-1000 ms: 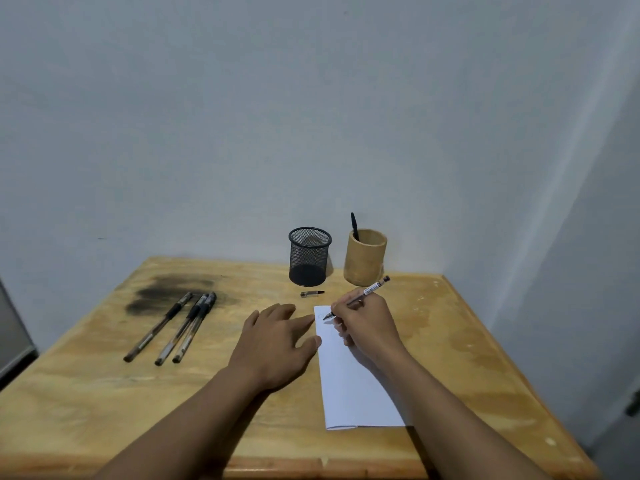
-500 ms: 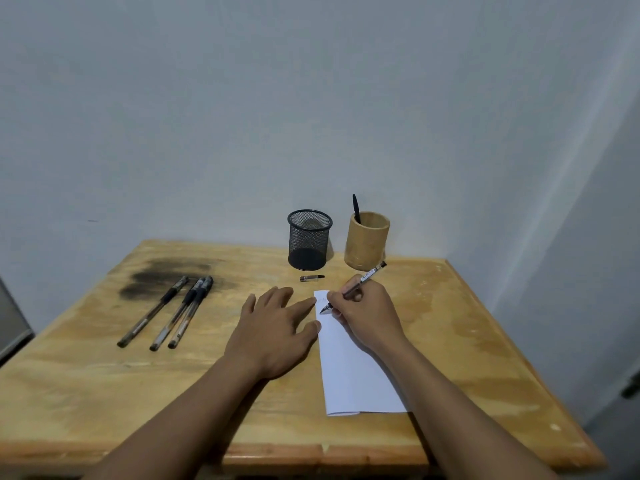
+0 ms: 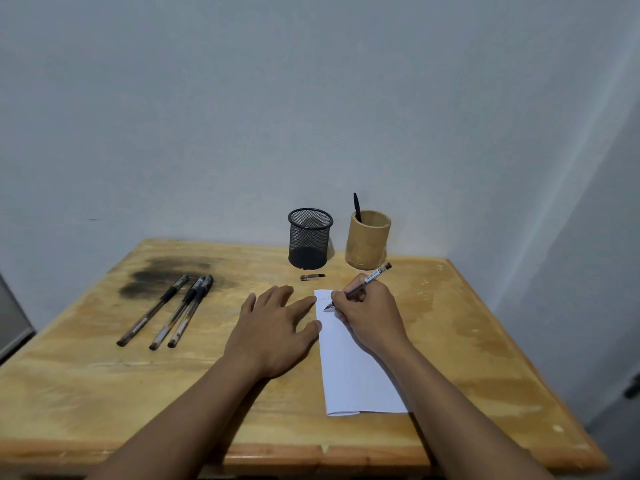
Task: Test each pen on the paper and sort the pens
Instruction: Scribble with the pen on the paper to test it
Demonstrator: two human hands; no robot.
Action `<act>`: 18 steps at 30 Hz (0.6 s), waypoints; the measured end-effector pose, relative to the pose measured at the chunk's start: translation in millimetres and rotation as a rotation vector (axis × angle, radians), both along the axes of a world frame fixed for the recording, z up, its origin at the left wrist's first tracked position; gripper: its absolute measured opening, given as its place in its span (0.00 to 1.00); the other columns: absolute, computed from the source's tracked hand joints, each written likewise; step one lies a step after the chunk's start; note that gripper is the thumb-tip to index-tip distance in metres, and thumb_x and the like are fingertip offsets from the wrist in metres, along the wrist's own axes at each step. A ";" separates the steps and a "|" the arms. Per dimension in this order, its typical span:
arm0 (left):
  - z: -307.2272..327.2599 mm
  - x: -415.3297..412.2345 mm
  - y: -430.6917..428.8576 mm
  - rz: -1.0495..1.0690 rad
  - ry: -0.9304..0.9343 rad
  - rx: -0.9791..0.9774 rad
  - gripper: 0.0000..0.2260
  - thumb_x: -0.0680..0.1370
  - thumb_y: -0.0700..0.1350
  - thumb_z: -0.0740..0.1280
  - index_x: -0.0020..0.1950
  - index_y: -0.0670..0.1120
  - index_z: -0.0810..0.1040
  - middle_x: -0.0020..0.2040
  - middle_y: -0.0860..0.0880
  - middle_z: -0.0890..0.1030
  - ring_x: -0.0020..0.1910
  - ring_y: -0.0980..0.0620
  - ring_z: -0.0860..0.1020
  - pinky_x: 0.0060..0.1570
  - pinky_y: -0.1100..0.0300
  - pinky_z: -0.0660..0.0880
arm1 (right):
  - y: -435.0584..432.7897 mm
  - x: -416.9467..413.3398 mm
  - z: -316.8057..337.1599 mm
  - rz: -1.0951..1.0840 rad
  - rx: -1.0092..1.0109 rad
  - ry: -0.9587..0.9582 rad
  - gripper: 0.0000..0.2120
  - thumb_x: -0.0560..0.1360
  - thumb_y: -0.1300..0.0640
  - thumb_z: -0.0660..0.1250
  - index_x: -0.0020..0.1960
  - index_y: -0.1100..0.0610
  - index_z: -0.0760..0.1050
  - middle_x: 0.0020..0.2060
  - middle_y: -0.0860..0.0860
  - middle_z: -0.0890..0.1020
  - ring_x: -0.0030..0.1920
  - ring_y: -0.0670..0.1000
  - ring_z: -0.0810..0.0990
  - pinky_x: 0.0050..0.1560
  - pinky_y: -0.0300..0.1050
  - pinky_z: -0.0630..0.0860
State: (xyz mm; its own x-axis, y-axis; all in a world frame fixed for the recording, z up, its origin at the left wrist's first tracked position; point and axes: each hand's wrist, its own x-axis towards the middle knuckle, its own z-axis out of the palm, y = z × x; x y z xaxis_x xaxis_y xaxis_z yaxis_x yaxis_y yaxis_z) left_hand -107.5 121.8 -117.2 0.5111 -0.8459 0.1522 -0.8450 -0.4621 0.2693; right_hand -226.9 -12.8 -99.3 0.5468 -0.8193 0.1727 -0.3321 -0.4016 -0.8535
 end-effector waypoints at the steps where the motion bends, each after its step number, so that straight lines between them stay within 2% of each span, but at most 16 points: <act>1: -0.2 0.1 0.0 0.000 -0.002 0.000 0.27 0.77 0.67 0.49 0.76 0.66 0.60 0.79 0.52 0.62 0.79 0.50 0.54 0.77 0.44 0.46 | 0.0 -0.4 0.0 -0.011 -0.011 -0.001 0.07 0.77 0.53 0.71 0.43 0.56 0.80 0.34 0.49 0.85 0.36 0.48 0.84 0.41 0.50 0.84; 8: 0.5 -0.4 0.1 0.001 -0.001 0.007 0.27 0.77 0.68 0.49 0.76 0.66 0.59 0.79 0.52 0.61 0.79 0.51 0.54 0.77 0.44 0.46 | -0.7 -2.4 0.4 -0.027 0.002 0.003 0.07 0.77 0.54 0.71 0.42 0.55 0.79 0.34 0.50 0.84 0.37 0.49 0.84 0.39 0.48 0.82; 13: 2.3 -1.1 0.4 -0.001 0.001 0.013 0.27 0.78 0.67 0.50 0.76 0.66 0.59 0.79 0.52 0.61 0.79 0.50 0.54 0.77 0.44 0.47 | -0.4 -3.0 2.5 -0.057 0.024 0.013 0.07 0.78 0.55 0.70 0.43 0.57 0.80 0.33 0.51 0.84 0.31 0.48 0.81 0.27 0.36 0.75; 18: 2.7 -1.7 0.3 0.001 0.003 0.015 0.26 0.78 0.67 0.50 0.76 0.66 0.60 0.79 0.52 0.62 0.79 0.51 0.55 0.77 0.44 0.47 | -1.1 -2.9 2.4 -0.077 0.067 -0.019 0.08 0.78 0.56 0.69 0.44 0.61 0.80 0.35 0.54 0.84 0.33 0.49 0.82 0.24 0.29 0.69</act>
State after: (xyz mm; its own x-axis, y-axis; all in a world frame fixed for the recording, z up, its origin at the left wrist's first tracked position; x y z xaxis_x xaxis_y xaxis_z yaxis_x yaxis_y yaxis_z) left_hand -109.2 122.2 -114.5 0.5128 -0.8474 0.1377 -0.8435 -0.4674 0.2644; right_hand -229.9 -13.9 -96.9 0.4785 -0.8690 0.1259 -0.3437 -0.3173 -0.8839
